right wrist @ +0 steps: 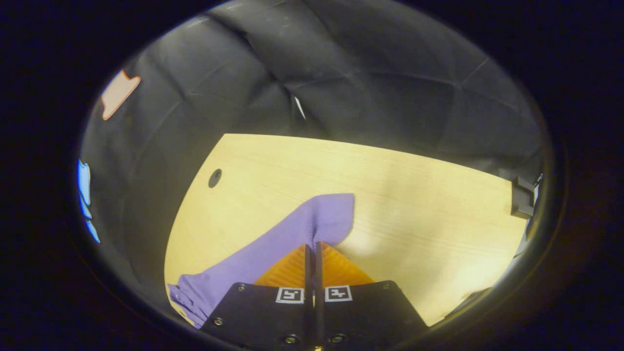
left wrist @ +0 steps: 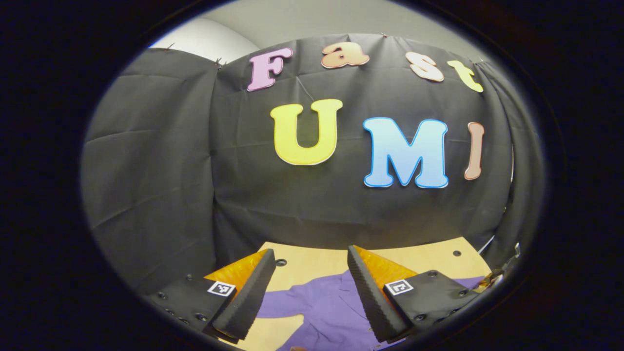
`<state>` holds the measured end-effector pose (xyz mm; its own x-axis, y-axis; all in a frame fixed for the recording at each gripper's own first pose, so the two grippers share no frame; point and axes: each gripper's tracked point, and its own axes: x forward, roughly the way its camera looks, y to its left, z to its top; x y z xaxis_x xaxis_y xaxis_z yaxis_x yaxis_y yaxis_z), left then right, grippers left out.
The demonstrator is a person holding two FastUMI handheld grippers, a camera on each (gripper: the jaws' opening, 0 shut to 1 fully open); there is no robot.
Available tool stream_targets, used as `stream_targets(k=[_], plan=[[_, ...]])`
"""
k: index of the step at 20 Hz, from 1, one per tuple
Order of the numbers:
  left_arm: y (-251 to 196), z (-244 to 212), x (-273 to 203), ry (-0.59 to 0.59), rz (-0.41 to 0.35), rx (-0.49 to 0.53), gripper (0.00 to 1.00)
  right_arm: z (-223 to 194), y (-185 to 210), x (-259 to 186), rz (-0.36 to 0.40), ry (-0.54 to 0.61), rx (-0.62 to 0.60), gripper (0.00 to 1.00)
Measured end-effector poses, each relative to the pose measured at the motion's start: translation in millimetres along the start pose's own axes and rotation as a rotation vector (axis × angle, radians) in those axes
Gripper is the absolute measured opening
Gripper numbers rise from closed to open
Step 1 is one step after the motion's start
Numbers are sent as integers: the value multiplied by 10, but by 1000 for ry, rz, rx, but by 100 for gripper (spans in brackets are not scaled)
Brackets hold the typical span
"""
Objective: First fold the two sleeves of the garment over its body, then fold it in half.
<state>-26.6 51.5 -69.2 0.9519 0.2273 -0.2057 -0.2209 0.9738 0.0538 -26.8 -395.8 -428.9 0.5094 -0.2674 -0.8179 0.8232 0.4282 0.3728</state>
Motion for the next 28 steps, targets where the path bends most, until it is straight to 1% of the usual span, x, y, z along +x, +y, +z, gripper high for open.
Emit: stream_targets(k=[1, 5, 7, 10, 14, 18, 23, 28], plan=[[15, -8, -14, -1, -1, 2, 93, -25, 130, -23, 21, -3, 7, 1], [66, -1, -30, -5, -5, -1, 93, -203, 575, -97, 110, 16, -3, 1], [125, -3, -43, -7, -4, -8, 93, -375, 827, -165, 158, 40, -42, 1], [262, -44, -86, -5, 6, -15, 93, -759, 1295, -299, 229, 89, -136, 1], [549, -136, -171, 9, 32, -34, 93, -1371, 1872, -487, 324, 180, -221, 2], [870, -262, -310, 28, 59, -71, 93, -2016, 2351, -660, 388, 255, -322, 1], [1421, -409, -476, 47, 122, -96, 93, -2928, 2996, -896, 478, 333, -468, 1], [1944, -503, -678, 50, 189, -111, 93, -3811, 3435, -990, 529, 402, -583, 1]])
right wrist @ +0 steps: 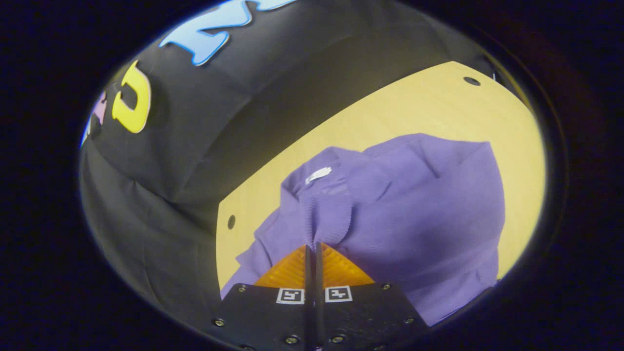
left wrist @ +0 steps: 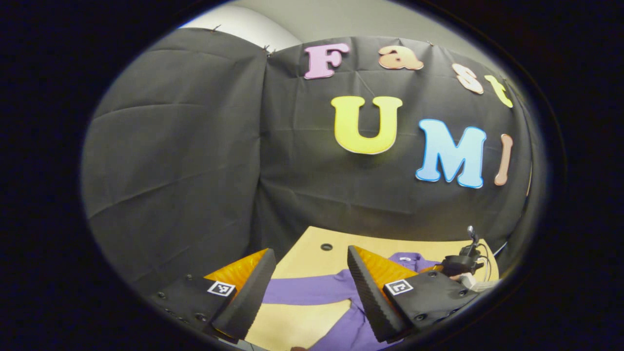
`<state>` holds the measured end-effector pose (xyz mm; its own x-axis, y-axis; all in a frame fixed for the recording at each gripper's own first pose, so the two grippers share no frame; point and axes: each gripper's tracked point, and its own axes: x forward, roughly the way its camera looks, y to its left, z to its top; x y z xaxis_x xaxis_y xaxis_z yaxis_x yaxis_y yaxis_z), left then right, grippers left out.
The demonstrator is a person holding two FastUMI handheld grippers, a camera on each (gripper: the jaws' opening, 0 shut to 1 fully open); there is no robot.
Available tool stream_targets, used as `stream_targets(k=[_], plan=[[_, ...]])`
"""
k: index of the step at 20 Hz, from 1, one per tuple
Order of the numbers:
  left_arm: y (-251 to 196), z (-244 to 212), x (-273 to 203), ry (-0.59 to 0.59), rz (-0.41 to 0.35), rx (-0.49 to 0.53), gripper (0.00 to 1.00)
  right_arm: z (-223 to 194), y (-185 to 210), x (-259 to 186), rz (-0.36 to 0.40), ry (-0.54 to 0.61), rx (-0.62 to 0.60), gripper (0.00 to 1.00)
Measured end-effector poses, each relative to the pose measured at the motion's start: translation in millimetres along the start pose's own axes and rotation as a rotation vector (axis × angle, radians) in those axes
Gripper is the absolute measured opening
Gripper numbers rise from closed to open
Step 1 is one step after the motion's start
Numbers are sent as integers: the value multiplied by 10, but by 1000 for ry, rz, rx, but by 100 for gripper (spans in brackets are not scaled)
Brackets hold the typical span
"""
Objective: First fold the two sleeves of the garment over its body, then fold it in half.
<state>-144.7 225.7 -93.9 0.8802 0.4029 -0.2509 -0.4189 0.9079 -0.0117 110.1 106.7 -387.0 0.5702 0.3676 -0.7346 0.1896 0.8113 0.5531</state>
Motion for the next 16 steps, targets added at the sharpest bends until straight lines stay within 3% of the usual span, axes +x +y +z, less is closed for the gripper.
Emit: stream_targets(k=[4, 10, 12, 15, 16], plan=[[377, -119, 15, 20, 43, -14, 93, -456, 455, 296, 19, 69, -115, 1], [735, -252, 62, 29, 82, -16, 93, -779, 615, 490, -23, 106, -238, 2], [807, -319, 101, 36, 81, -22, 93, -825, 583, 480, -13, 121, -245, 11], [842, -479, 197, 53, 65, -31, 93, -843, 622, 411, -6, 120, -263, 65], [849, -542, 243, 58, 58, -32, 93, -825, 630, 387, -8, 110, -273, 77]])
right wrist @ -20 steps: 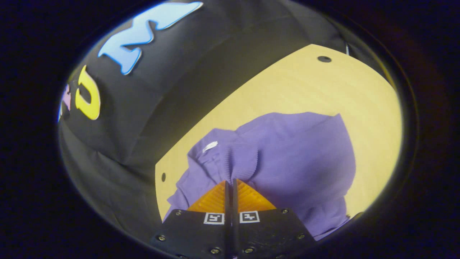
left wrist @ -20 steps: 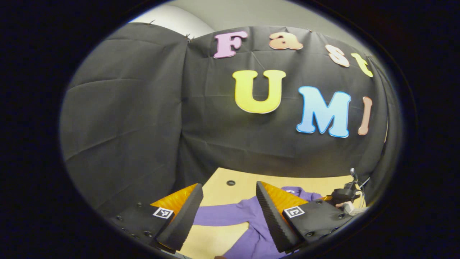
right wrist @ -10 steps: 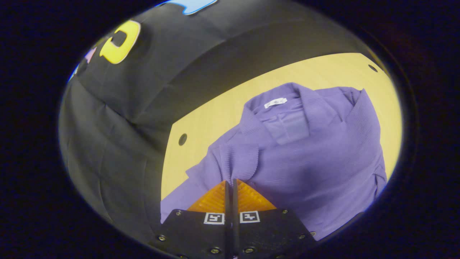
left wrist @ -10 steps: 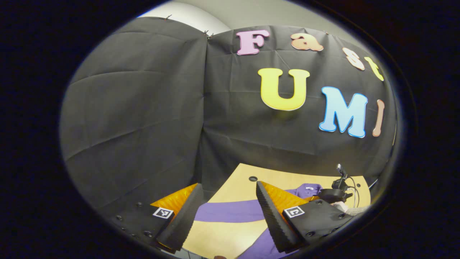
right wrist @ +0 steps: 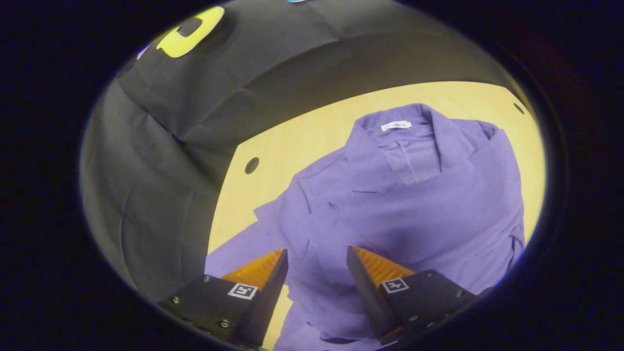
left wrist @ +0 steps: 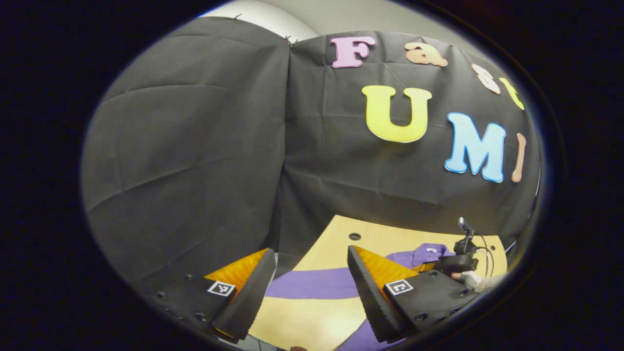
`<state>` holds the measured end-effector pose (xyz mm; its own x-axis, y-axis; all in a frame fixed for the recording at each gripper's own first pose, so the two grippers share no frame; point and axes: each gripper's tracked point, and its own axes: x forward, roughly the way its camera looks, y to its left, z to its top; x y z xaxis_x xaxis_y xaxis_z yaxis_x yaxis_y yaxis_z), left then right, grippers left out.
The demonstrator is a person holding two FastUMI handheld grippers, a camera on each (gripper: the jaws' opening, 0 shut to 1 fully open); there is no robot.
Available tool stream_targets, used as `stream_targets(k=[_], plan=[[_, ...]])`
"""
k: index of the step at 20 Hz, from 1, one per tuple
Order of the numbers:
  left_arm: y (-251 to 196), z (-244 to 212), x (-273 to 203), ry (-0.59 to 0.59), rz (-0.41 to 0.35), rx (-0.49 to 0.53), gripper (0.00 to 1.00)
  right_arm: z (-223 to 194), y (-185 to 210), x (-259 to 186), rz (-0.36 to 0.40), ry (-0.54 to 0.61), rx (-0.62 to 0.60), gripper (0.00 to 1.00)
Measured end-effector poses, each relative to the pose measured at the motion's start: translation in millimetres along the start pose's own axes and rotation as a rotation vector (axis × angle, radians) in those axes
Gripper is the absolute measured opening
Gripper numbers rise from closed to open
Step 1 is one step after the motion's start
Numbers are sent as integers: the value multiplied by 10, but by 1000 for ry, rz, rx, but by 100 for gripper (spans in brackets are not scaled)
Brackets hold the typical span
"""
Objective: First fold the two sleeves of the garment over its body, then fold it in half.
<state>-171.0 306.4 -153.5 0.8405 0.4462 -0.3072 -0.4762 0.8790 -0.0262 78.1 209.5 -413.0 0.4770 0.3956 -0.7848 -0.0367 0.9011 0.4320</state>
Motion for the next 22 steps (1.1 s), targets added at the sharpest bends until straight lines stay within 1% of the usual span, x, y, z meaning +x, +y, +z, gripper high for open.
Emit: stream_targets(k=[4, 5, 6, 10, 14, 16, 17, 18, 19, 20, 22], plan=[[97, -320, 347, 37, -4, -1, 93, -25, -22, -162, 2, 4, -33, 77], [140, -413, 459, 49, -3, -2, 96, -10, -43, -203, -2, -5, -51, 77], [185, -541, 569, 64, 4, 3, 93, 4, -64, -253, -7, -15, -70, 77], [295, -1055, 1037, 139, 13, 42, 94, 11, -60, -429, -13, -43, -111, 77], [416, -1575, 1496, 227, 17, 72, 94, -35, 25, -549, 7, -56, -95, 77], [453, -1865, 1742, 277, 6, 73, 94, -72, 46, -607, 12, -62, -88, 77], [507, -2057, 1850, 320, 16, 80, 94, -91, 29, -630, 8, -65, -89, 77], [579, -2240, 1965, 351, 25, 86, 97, -112, 7, -665, 2, -66, -91, 77], [602, -2360, 2070, 371, 26, 86, 98, -129, -27, -697, -3, -67, -90, 77], [634, -2491, 2168, 391, 32, 84, 94, -161, -65, -724, -9, -64, -85, 77], [683, -2700, 2280, 432, 52, 82, 95, -177, -176, -779, -26, -66, -70, 77]])
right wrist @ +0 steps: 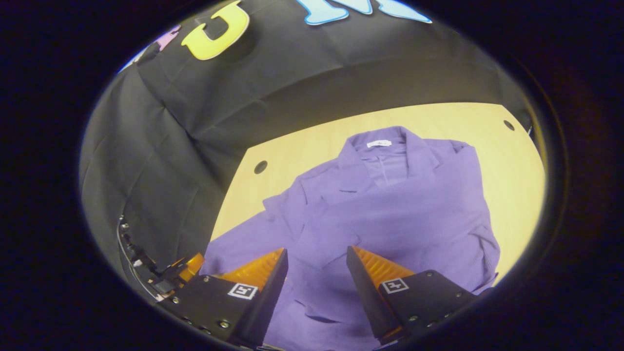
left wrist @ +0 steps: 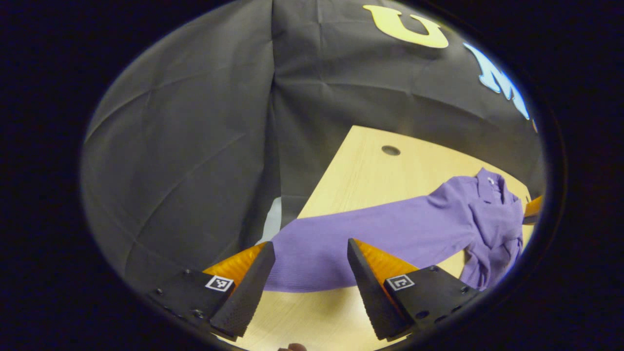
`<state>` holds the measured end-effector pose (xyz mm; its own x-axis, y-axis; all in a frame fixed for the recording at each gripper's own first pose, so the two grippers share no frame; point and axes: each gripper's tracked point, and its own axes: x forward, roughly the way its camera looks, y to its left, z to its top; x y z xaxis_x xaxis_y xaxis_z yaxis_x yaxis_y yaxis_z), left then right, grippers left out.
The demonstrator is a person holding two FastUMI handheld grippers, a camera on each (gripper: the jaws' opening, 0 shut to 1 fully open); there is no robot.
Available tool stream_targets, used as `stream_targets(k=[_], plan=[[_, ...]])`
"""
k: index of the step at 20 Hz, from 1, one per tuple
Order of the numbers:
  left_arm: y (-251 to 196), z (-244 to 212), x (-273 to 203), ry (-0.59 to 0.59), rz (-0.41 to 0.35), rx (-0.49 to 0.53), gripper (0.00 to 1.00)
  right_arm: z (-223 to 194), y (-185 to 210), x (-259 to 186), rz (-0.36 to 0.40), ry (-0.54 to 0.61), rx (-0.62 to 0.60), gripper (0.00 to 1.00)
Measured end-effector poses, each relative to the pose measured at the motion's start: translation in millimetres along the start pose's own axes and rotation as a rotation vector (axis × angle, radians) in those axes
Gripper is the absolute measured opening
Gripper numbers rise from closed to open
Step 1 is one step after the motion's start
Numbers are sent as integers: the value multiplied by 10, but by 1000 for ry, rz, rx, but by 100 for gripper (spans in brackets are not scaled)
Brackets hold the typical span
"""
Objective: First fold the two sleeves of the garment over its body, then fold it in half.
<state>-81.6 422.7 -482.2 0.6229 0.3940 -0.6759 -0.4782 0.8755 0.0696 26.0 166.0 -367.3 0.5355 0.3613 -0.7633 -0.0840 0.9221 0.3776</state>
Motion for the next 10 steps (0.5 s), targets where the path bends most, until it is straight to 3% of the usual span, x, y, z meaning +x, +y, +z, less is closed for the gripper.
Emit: stream_targets(k=[3, 5, 6, 10], plan=[[70, -145, 248, 51, 18, -6, 94, 13, -212, -94, -42, -8, 17, 77], [81, -238, 324, 88, 23, -3, 100, 51, -339, -112, -62, -18, 42, 77], [82, -336, 344, 127, 26, -8, 94, 76, -376, -116, -66, -25, 61, 77], [42, -324, 382, 89, 13, -55, 94, 152, -409, -110, -70, -38, 109, 77]])
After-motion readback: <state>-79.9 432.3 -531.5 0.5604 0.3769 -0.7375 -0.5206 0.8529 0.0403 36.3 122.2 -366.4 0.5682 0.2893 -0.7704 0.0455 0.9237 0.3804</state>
